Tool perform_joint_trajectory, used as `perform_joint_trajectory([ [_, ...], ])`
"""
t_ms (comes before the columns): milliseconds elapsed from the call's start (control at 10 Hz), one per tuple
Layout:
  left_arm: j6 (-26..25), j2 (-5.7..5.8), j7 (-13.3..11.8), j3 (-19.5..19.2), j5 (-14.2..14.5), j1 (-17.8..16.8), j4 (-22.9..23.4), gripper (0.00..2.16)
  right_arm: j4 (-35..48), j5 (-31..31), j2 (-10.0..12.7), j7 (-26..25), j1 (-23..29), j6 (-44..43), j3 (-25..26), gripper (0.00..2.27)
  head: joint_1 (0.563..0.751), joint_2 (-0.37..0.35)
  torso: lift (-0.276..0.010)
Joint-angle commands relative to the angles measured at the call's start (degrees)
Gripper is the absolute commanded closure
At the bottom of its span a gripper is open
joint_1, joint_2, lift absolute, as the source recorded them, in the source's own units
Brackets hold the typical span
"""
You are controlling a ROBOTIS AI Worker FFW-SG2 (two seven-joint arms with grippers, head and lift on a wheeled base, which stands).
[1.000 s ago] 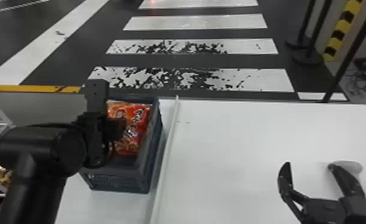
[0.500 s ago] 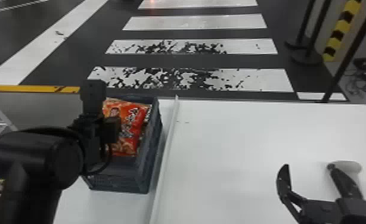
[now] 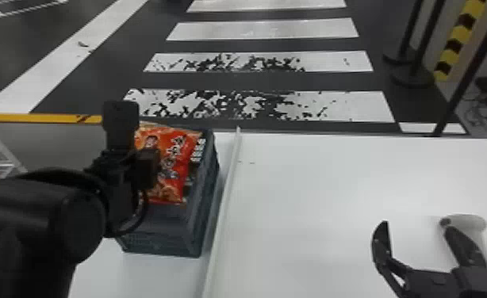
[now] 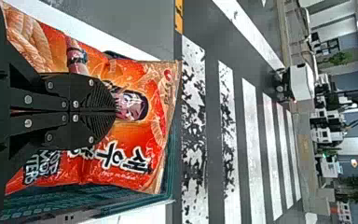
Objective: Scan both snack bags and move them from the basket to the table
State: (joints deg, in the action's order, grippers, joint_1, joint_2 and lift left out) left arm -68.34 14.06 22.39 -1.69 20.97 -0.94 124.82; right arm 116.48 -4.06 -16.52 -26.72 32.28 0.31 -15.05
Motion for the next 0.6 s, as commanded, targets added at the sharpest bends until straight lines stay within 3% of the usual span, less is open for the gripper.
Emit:
perform_joint_trajectory([
  [0,0.17,0.0,0.29,-0.51,0.04,1.02,2.27,1.79,0.06,0.11,0.0,0.0,0.15,0.0,0.19,0.06,0.695,0.118,-0.098],
  [200,0.17,0.09,0.55,-1.74,0.83,2.25,5.44,1.79,0.33,0.11,0.0,0.0,0.42,0.0,0.72,0.06,0.695,0.119,-0.098],
  [500,0.17,0.0,-0.85,-3.85,7.51,4.1,11.76,1.79,0.15,0.11,0.61,-0.09,0.24,0.0,1.51,0.06,0.695,0.1,-0.098],
])
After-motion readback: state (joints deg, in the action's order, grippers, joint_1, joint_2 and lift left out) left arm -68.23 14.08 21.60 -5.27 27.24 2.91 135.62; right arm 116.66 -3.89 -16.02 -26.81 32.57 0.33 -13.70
